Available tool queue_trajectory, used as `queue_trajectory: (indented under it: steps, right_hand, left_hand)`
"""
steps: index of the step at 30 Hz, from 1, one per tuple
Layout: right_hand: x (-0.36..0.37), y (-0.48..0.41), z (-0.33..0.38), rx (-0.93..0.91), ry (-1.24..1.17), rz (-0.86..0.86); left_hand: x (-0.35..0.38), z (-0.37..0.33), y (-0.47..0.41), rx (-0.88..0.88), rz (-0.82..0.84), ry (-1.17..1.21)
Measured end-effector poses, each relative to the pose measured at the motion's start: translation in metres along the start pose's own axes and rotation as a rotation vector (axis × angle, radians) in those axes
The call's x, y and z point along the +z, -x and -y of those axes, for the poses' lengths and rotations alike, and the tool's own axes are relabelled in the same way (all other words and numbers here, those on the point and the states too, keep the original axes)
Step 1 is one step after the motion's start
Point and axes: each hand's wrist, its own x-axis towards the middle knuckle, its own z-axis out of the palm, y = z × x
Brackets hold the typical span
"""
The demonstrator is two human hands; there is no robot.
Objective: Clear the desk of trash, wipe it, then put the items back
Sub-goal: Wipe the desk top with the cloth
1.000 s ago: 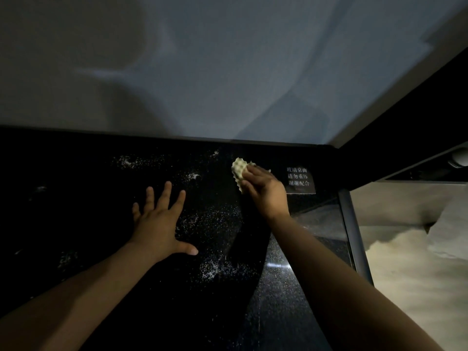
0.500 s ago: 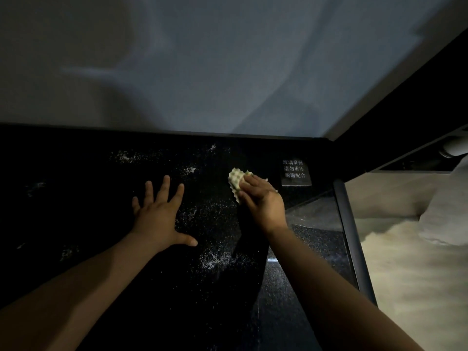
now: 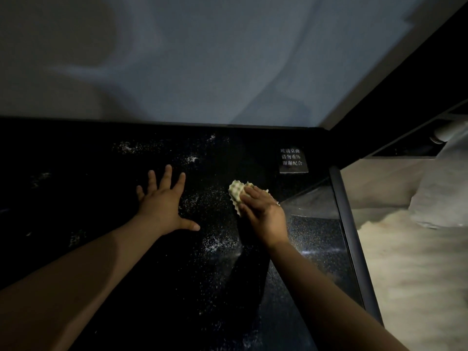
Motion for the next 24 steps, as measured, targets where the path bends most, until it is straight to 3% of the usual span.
queue_trajectory:
  steps: [15, 24]
  right_hand:
    - [0.004, 0.075, 0.01, 0.056, -0.025, 0.013]
    - [0.006, 0.116, 0.019, 0.081, 0.012, 0.003]
  left_hand:
    - [0.061, 0.02, 0.095, 0.065, 0.078, -0.04]
    - [0.071, 0.023, 0.103, 0.057, 0.091, -0.039]
